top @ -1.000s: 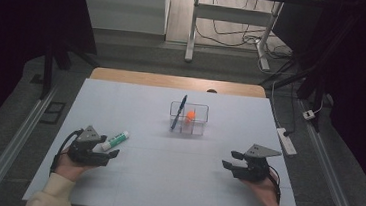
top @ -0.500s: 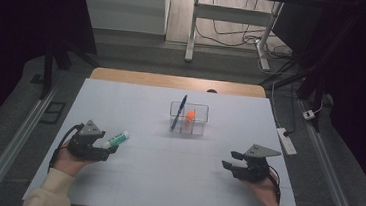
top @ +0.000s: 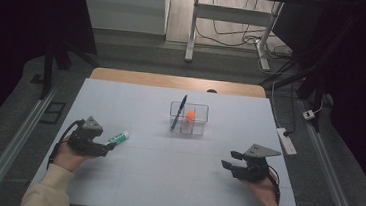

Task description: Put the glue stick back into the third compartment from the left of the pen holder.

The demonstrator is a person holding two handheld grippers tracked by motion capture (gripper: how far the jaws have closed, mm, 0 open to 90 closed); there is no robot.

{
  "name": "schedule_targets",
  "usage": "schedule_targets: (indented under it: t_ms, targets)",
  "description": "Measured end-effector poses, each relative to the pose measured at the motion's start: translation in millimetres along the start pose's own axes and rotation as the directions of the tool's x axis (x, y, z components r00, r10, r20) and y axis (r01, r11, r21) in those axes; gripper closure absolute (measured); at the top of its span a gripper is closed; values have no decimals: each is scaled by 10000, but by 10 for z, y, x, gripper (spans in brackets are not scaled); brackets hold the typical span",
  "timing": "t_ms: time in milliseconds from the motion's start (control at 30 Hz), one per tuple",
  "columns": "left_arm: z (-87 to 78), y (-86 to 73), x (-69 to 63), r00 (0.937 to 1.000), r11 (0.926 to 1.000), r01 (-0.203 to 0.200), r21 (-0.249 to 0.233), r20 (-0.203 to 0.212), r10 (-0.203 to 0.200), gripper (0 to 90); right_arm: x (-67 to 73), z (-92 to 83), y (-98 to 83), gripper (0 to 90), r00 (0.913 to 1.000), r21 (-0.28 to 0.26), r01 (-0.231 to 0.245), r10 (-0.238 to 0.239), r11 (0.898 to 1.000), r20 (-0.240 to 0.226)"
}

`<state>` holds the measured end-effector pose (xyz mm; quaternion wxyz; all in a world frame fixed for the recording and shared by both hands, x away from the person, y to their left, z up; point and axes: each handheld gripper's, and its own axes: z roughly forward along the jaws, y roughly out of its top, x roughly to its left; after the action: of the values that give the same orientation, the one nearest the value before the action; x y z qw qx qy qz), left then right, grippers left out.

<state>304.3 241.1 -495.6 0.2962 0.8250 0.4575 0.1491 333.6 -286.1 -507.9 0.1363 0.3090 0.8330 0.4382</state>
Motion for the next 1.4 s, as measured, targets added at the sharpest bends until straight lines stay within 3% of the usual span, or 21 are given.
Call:
schedule_targets:
  t_ms: [233,533,800,1100,1400]
  targets:
    - [105,86,47,9998,9953,-221,941,5,222,280,4,32,2,428,9999,83,-1,1,10000,-107]
    - [248,147,97,9988,9849,-469,1664,244,434,302,21,33,-7,425,9999,212,94,-91,9997,-140]
    - [351,146,120,9957,9747,-654,2139,790,494,477,34,69,-16,426,9998,329,75,-68,9994,-207]
    - [414,135,163,9949,9682,-638,2418,909,429,639,28,67,-18,426,9999,369,86,-81,9993,-132]
    - [411,124,149,9935,9685,-920,2313,872,735,652,24,67,-21,426,9999,418,118,-117,9991,-41]
